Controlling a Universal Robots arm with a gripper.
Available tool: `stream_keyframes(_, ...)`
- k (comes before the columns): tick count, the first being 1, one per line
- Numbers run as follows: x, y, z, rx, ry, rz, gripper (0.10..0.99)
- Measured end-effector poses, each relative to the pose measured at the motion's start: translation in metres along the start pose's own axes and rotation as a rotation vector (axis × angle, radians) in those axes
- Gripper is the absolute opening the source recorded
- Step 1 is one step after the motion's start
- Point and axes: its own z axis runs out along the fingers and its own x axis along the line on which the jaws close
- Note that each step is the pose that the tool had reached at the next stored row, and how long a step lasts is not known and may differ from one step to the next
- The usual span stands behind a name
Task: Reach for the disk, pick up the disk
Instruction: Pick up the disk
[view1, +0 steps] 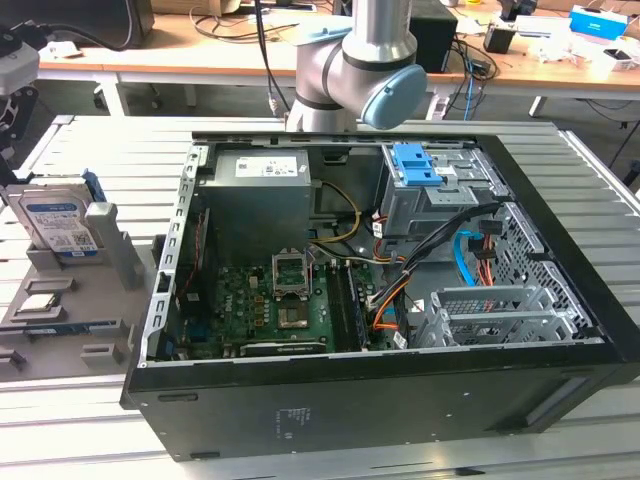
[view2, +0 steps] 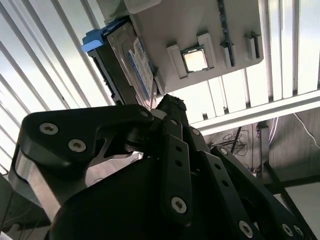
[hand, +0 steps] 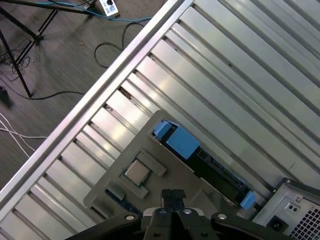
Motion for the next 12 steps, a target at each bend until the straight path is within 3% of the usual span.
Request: stream_keyframes(12, 0.0000, 0.0000, 0.0000, 0.000, 0.0031, -0.079, 0.106)
